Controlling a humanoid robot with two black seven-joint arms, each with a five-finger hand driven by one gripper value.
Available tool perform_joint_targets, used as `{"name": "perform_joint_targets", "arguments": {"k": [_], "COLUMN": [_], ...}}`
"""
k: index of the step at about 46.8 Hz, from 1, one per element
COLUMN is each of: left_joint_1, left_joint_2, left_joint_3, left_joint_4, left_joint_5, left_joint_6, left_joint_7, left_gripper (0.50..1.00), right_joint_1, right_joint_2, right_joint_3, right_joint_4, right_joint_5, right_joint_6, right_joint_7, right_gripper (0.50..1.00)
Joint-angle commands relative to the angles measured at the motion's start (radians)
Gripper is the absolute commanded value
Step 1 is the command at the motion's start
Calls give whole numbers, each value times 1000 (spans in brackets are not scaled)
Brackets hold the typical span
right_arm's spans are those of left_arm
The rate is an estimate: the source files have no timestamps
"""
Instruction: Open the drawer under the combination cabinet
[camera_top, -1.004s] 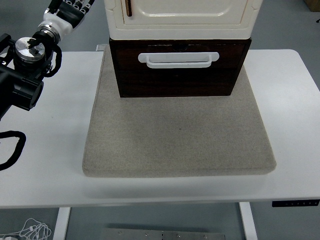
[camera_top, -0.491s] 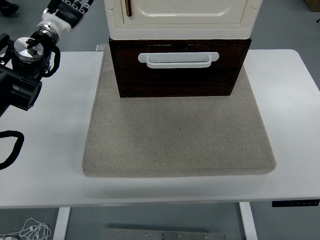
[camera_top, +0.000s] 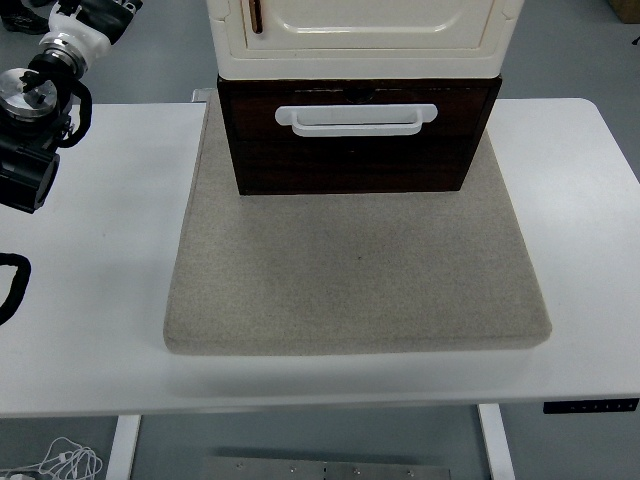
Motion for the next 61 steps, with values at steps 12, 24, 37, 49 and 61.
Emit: {"name": "perform_joint_targets", "arguments": {"k": [12,24,37,49,61], "left_joint_1": [-88,-205,-375,-456,-498], "left_joint_2": [88,176,208,271,315], "left_joint_3": [6,10,26,112,187], "left_joint_4": [11,11,-2,-161,-386], "left_joint_5": [191,227,407,407,410], "left_joint_6": [-3,-3,-9,-17,64], "left_joint_7": [-37,-37,-34,-28,-35], "left_gripper": [1000,1000,1000,1000,1000], "right_joint_1": [0,0,0,0,0], "right_joint_2": [0,0,0,0,0], "right_joint_3": [0,0,0,0,0], "right_joint_4": [0,0,0,0,0], "right_joint_5": [0,0,0,0,0], "right_joint_6": [0,0,0,0,0], "right_joint_7": [0,0,0,0,0], "right_gripper": [926,926,926,926,926]}}
